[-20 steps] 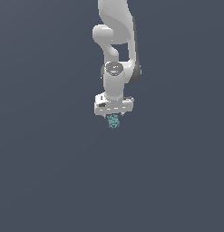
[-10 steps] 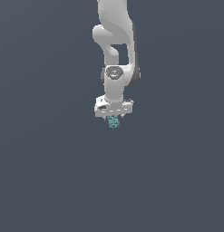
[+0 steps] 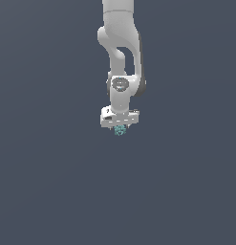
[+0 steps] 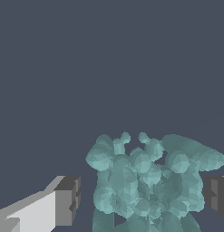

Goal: Pick up the object and move it to a goal position.

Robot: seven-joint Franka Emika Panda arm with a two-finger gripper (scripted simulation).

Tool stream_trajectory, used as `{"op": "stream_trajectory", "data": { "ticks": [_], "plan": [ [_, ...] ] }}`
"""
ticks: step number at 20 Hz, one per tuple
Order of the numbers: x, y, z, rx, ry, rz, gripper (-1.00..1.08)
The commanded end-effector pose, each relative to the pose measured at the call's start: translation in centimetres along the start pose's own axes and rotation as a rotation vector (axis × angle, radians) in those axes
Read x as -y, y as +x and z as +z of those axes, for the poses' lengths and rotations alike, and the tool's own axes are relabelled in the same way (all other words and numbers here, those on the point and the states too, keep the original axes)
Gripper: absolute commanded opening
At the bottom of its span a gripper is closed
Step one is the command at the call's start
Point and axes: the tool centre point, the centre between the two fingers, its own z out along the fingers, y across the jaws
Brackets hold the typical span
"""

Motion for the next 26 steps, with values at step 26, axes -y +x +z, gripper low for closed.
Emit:
{"op": "stream_trajectory", "data": {
  "ticks": [26],
  "plan": [
    [-1.4, 1.8, -5.3, -0.002, 0.000, 0.000, -1.00]
  ]
}}
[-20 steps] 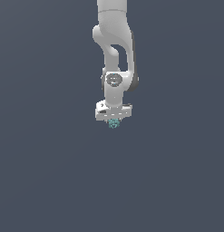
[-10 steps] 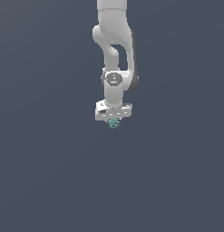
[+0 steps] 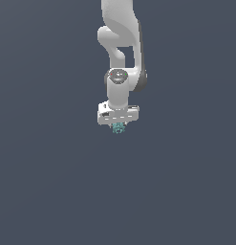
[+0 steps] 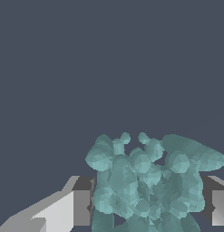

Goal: Pick up the object and move it to a goal position.

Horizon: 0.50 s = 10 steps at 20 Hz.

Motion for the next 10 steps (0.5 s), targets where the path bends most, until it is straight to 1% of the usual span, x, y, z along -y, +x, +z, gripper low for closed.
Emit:
{"op": "stream_trajectory", "data": {
  "ticks": [1, 10],
  "plan": [
    [-0.4, 0.6, -1.7, -0.001, 0.000, 0.000, -1.00],
    [-2.4, 3.3, -9.8, -0.001, 0.001, 0.000, -1.00]
  ]
}}
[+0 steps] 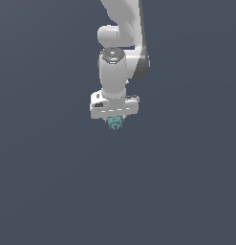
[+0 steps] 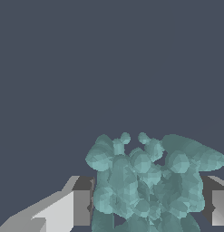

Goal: Pick up the object and move it to a goal position.

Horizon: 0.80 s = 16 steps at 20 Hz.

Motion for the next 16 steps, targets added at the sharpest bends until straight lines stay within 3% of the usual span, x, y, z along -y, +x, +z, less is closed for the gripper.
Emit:
{"op": "stream_trajectory", "data": {
  "ticks": [1, 16],
  "plan": [
    [-0.6, 0.8, -2.4, 0.001, 0.000, 0.000, -1.00],
    [-3.7, 5.4, -14.4, 0.001, 0.000, 0.000, -1.00]
  ]
}}
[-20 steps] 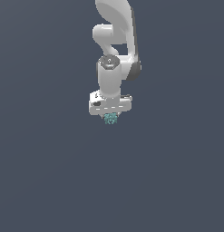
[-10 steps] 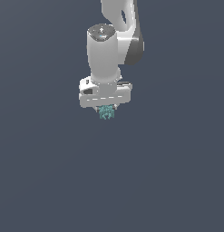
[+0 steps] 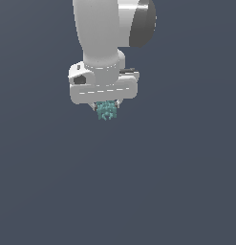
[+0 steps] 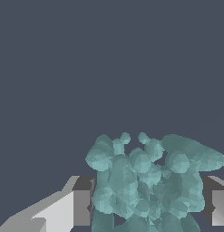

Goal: Pick up the object and move it to a goal position.

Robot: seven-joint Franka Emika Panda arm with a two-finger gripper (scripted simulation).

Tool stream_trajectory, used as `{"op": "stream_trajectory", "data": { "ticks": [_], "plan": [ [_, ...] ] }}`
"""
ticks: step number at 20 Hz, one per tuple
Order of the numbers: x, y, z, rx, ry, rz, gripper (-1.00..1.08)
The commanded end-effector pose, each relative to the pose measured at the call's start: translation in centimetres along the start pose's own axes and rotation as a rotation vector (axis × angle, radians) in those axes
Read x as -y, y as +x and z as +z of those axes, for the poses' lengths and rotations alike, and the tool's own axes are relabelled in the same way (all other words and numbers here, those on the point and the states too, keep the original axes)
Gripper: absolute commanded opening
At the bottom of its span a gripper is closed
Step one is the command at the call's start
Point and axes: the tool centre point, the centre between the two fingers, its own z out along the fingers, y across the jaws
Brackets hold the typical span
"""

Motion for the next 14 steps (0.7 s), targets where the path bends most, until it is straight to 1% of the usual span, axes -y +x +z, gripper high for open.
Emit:
{"op": "stream_trajectory", "data": {
  "ticks": [1, 7, 14],
  "plan": [
    [-0.4, 0.6, -1.4, 0.001, 0.000, 0.000, -1.00],
    [-0.9, 1.5, -3.4, 0.001, 0.000, 0.000, -1.00],
    [-1.1, 1.8, -4.0, 0.001, 0.000, 0.000, -1.00]
  ]
}}
